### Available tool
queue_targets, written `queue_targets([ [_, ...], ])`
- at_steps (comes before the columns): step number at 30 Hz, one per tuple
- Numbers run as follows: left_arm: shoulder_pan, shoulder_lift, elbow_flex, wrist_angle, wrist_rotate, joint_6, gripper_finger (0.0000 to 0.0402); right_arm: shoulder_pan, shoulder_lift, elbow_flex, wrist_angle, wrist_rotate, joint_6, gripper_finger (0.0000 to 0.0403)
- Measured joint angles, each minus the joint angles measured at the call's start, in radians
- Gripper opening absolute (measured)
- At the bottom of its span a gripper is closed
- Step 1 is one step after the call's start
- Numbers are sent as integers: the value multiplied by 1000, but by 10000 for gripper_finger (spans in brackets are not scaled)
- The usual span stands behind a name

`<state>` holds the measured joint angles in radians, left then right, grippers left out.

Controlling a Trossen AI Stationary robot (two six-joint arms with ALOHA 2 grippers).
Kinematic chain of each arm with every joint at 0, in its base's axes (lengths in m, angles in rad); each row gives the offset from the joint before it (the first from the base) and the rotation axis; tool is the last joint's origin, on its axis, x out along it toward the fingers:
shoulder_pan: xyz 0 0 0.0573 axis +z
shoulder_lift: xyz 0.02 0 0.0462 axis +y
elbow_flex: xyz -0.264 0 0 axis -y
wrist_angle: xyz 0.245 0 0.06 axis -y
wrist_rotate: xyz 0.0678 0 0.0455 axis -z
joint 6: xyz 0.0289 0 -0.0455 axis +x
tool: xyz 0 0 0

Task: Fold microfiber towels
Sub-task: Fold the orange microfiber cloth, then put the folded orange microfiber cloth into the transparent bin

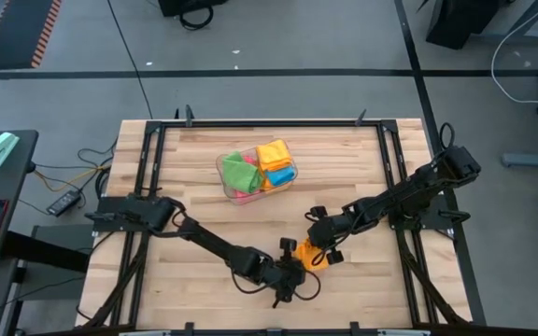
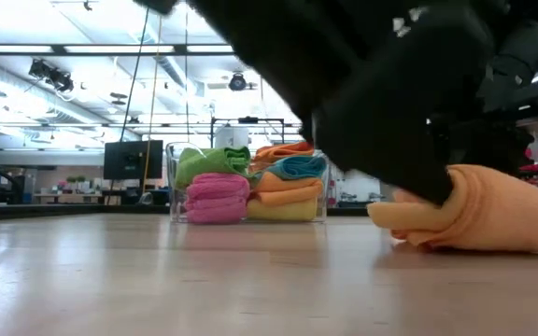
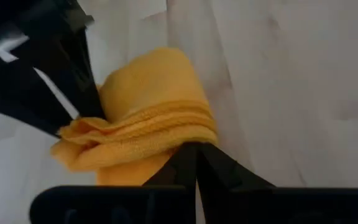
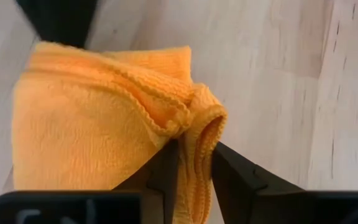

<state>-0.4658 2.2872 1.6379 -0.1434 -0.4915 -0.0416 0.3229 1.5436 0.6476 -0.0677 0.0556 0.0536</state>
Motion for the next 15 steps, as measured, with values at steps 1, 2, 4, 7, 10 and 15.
queue_targets([
  [1,-4,-12,0,-17,-2,-2,13,0,0,0,0,0,0,104],
  [2,-7,-24,0,-32,-2,-3,15,0,0,0,0,1,4,106],
  [4,-13,-42,1,-37,-4,-7,19,0,0,0,2,7,16,112],
  [7,-23,-59,2,-27,-7,-23,25,0,0,0,3,15,26,125],
  [10,-24,-60,2,56,-35,-26,30,0,0,0,8,18,37,141],
  [15,-1,-15,3,173,-55,33,51,1,0,0,9,28,62,167],
])
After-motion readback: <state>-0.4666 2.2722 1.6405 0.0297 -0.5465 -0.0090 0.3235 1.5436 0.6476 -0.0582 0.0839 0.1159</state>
